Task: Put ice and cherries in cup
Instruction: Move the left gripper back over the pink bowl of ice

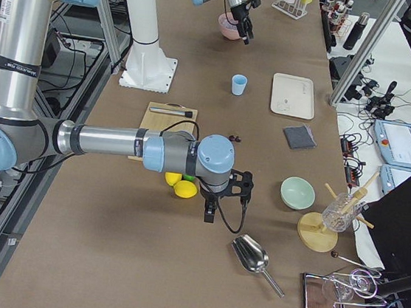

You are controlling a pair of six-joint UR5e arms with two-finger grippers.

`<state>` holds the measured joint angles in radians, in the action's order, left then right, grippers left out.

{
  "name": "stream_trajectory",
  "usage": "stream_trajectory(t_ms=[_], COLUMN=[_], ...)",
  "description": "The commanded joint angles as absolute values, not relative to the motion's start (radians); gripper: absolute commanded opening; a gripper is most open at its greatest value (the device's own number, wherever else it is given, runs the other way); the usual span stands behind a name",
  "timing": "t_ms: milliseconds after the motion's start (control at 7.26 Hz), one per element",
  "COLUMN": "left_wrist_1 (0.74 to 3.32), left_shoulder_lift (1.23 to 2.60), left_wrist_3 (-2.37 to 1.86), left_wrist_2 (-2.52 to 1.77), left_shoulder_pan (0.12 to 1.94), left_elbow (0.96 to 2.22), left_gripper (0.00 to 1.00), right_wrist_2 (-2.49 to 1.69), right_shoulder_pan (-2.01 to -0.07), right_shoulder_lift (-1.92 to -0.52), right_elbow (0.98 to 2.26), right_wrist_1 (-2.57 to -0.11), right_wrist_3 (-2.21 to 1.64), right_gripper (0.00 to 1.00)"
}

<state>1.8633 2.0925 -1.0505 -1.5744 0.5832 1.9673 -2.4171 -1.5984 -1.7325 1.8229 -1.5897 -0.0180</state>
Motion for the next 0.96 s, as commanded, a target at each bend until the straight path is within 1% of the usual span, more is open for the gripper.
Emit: stream_trajectory(t_ms=[0, 138, 413, 551, 688, 826], left_wrist_1=[1.777, 1.735, 1.729, 1.729, 1.729, 1.73], left_shoulder_lift=[1.915, 1.843, 1.676, 1.611, 1.562, 1.566], left_wrist_3=[-0.967, -0.89, -0.877, -0.89, -0.902, -0.96], left_wrist_2=[-1.683, -1.716, -1.811, -1.831, -1.839, -1.862], left_shoulder_pan=[0.746, 0.802, 0.935, 0.971, 0.973, 0.968], left_elbow=[2.029, 2.037, 2.048, 2.099, 2.121, 2.112], left_gripper=[0.97, 0.97, 0.97, 0.97, 0.97, 0.97], right_wrist_2=[-2.421, -2.437, -2.431, -2.437, -2.475, -2.473], right_shoulder_pan=[-1.598, -1.598, -1.598, -1.598, -1.598, -1.598], right_shoulder_lift=[-1.724, -1.721, -1.715, -1.706, -1.701, -1.704], right_elbow=[1.831, 1.832, 1.83, 1.839, 1.827, 1.824], right_wrist_1=[-1.565, -1.565, -1.56, -1.56, -1.56, -1.548], right_wrist_3=[-0.026, -0.025, -0.006, -0.009, -0.012, -0.008], right_gripper=[1.0, 1.0, 1.0, 1.0, 1.0, 1.0])
